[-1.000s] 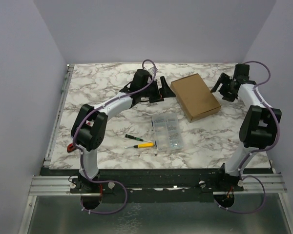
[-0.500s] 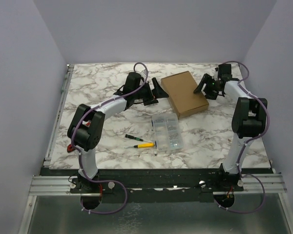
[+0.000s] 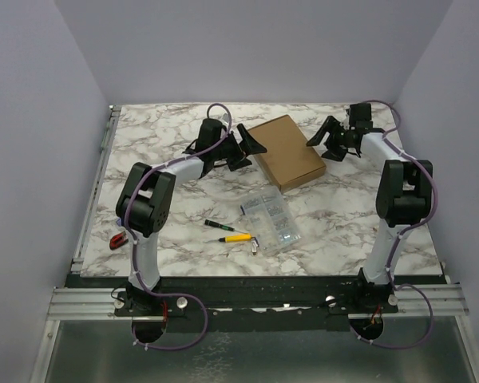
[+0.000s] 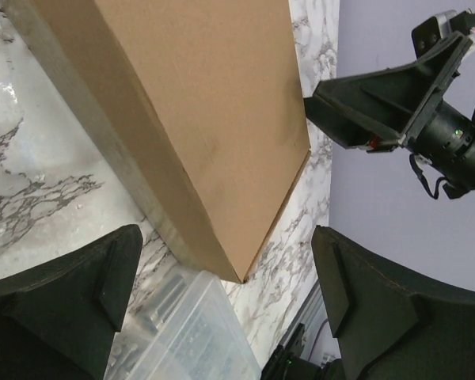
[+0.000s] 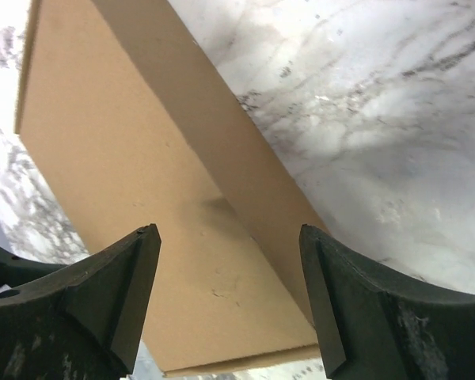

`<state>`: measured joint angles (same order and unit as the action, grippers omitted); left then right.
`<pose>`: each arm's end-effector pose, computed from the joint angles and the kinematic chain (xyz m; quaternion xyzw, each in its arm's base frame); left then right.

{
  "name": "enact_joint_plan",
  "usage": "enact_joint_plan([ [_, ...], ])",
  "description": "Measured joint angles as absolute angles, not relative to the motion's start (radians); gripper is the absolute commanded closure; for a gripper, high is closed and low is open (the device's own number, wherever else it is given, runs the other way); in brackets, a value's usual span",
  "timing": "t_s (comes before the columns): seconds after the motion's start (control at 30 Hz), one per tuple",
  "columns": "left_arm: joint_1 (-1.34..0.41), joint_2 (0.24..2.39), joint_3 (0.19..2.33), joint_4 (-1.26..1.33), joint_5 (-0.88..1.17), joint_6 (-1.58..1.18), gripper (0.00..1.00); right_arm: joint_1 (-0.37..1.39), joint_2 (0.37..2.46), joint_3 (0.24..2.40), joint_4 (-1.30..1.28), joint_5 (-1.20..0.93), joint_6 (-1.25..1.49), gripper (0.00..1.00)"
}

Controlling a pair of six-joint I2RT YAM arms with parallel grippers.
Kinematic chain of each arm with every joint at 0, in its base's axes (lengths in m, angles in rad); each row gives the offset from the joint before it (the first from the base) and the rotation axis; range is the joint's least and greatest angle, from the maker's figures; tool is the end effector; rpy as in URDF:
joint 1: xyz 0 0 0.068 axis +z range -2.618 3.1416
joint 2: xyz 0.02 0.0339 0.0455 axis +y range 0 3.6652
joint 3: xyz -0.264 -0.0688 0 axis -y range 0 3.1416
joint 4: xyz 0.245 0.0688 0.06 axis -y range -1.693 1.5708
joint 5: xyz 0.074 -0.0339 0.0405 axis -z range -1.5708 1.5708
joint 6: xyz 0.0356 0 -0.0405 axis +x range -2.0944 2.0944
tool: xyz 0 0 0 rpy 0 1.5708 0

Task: Unpack the express box

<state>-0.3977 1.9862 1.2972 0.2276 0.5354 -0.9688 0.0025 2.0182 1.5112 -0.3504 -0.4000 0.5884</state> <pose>0.4055 -0.1901 0.1990 -0.0972 0.8258 -0.4950 0.2520 0.4474 0.0150 0.2043 0.1988 0.8993 0.2777 0.2732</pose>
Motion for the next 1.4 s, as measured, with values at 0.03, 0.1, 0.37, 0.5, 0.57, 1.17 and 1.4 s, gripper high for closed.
enact_joint_plan([
  [0.03,-0.402,2.001,1.306,0.232,0.535,-0.971,0.04,0.001,2.014,1.506,-0.356,-0.389,0.573,0.19],
  [0.1,-0.410,2.031,1.329,0.234,0.535,-0.977,0.05,0.003,1.992,1.477,-0.368,-0.369,0.539,0.19],
  [0.37,-0.451,2.152,1.454,0.241,0.533,-0.989,0.06,0.013,1.879,1.321,-0.359,-0.349,0.444,0.28],
  [0.5,-0.460,2.234,1.577,0.236,0.530,-0.991,0.07,0.001,1.880,1.303,-0.345,-0.360,0.468,0.31],
  [0.57,-0.453,2.288,1.662,0.229,0.527,-0.991,0.07,-0.003,1.879,1.284,-0.312,-0.379,0.508,0.31],
  [1.17,-0.311,2.118,1.417,0.154,0.519,-0.910,0.05,0.075,1.966,1.431,-0.336,-0.443,0.516,0.28],
  [1.4,-0.323,2.116,1.382,0.178,0.543,-0.921,0.05,0.052,2.000,1.447,-0.336,-0.493,0.508,0.38],
])
